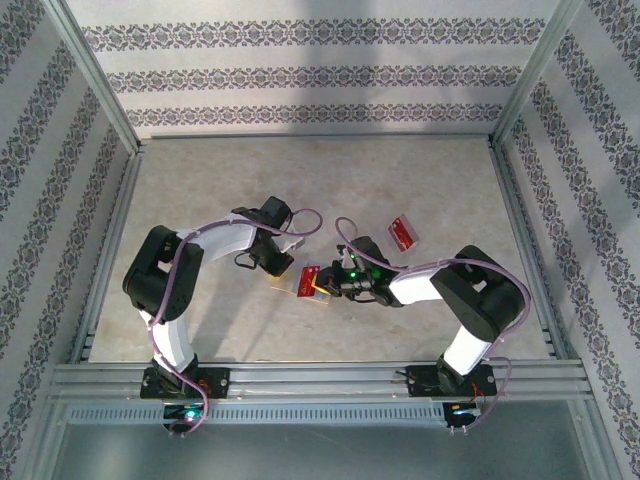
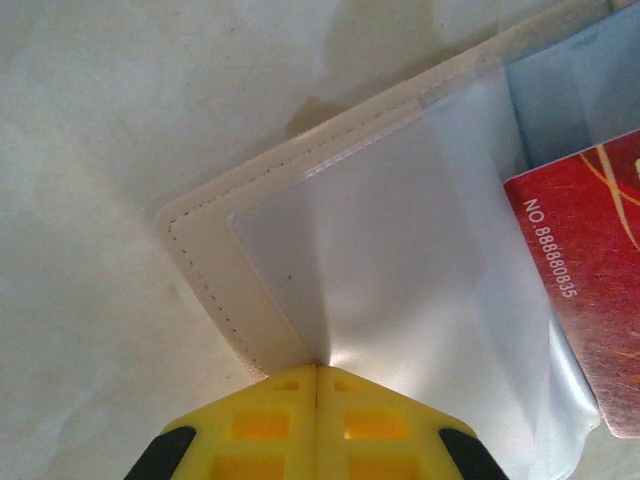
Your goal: Put the credit cards into the card holder
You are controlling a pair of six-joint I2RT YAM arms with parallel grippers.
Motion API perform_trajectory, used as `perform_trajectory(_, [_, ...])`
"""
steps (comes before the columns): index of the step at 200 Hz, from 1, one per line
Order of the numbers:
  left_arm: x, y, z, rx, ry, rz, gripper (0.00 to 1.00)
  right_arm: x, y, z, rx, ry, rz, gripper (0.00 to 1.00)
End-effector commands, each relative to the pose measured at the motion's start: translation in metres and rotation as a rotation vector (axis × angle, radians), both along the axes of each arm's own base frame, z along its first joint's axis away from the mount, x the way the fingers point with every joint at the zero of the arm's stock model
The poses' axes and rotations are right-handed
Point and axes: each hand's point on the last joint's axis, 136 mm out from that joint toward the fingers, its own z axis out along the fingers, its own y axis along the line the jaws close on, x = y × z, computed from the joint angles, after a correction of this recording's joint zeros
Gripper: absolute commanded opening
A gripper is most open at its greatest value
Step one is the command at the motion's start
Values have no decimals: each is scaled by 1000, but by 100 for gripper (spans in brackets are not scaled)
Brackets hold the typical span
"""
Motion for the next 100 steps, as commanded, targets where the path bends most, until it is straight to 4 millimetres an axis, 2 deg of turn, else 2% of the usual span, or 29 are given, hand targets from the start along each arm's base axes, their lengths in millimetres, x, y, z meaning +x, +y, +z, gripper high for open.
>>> perform_trajectory(1, [-6, 6, -13, 40, 5, -11, 0, 6, 0, -1, 24, -21, -26, 0])
perform_trajectory(46, [-6, 7, -11, 39, 0, -10, 0, 15, 7, 7, 76, -54, -37, 0])
perform_trajectory(77, [-6, 8, -12, 42, -6, -12, 0, 16, 8, 1, 74, -38, -36, 0])
perform_trajectory(100, [-6, 7, -12, 39, -5, -11, 0, 21, 9, 7, 97, -74, -45, 0])
